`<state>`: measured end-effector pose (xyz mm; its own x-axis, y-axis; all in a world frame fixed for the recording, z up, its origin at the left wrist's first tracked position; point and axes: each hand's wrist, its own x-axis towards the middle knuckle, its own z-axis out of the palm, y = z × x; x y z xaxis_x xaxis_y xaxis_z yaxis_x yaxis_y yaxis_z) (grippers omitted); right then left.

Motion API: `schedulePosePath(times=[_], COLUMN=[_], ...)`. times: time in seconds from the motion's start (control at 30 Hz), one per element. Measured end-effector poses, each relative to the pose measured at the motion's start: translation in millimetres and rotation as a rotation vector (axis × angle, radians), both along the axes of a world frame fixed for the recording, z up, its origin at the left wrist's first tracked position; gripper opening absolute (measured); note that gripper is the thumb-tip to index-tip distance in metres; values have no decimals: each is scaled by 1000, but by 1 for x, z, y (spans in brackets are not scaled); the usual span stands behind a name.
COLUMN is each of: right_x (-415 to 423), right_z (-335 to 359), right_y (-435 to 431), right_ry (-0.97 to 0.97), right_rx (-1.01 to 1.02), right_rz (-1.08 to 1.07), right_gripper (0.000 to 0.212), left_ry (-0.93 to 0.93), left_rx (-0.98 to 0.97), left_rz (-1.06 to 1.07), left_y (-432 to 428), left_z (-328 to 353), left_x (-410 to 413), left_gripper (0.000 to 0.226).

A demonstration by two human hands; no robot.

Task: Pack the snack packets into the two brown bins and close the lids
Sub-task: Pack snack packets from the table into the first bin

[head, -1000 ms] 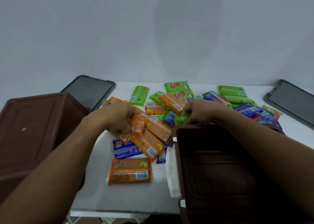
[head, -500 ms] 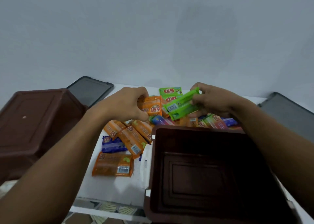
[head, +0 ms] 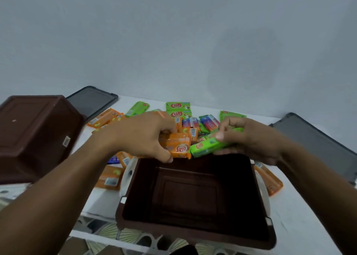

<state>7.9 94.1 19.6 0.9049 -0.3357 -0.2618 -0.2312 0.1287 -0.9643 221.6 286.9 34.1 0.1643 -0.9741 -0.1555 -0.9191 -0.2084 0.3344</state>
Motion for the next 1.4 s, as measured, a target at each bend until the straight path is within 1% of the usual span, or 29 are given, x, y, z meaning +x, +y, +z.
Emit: schedulePosePath(times=[0.07, 0.13, 0.17, 0.2, 0.27, 0.37, 0.43, 0.5, 0.6, 0.73, 0.8, 0.9, 1.0, 1.07, 1.17, 1.23, 1.33, 1.4], right_x=[-14, -22, -25, -28, -31, -30, -29, -30, -25, -11, -7, -4, -5, -6, -5, -3, -2, -3], right_z=[-2, -5, -9, -11, -17, -29, -37, -44, -49, -58, -66, -73, -77, -79, -82, -83, -82, -80], right_y=[1, 2, 3, 5, 10, 17, 22, 30, 33, 36, 39, 41, 43, 47, 53, 54, 54, 55], right_ry=[38, 82, 109, 149, 224, 257, 280, 297, 320, 392, 424, 516, 658, 761, 849, 867, 870, 851], right_rx=[-144, -320, -371, -415, -515, -609, -691, -782, -913, -988, -1025, -1067, -1142, -1188, -1232, -1242, -1259, -1289], right_rz=[53, 106, 124, 139, 165, 180, 185, 170, 174, 235, 260, 269, 284, 336, 405, 412, 419, 429], right_gripper=[24, 25, 27, 28, 29, 30, 30, 30, 30, 35, 44, 70, 83, 82, 66, 61, 60, 62], left_ry=[15, 120, 185, 244, 302, 270, 265, 233, 128, 28, 7, 7, -43, -106, -170, -193, -183, -165], left_rx=[85, 118, 102, 92, 145, 280, 332, 384, 466, 543, 568, 557, 516, 498, 455, 419, 370, 338], left_rz=[-71, -118, -124, -116, -74, -30, -47, -86, -124, -163, -173, -175, -175, -182, -183, -180, -162, -152], left_y=[0, -2, -3, -5, -9, -15, -19, -21, -28, -39, -43, -47, -49, -49, -49, -49, -48, -48], left_z=[-7, -16, -22, -27, -36, -51, -55, -55, -58, -75, -82, -83, -87, -91, -96, -97, -96, -92], left_x=[-12, -18, -19, -19, -19, -22, -27, -31, -31, -31, -34, -39, -40, -40, -41, -41, -41, -40], left_gripper=[40, 18, 11, 12, 11, 14, 16, 17, 29, 33, 35, 39, 44, 40, 28, 27, 34, 30])
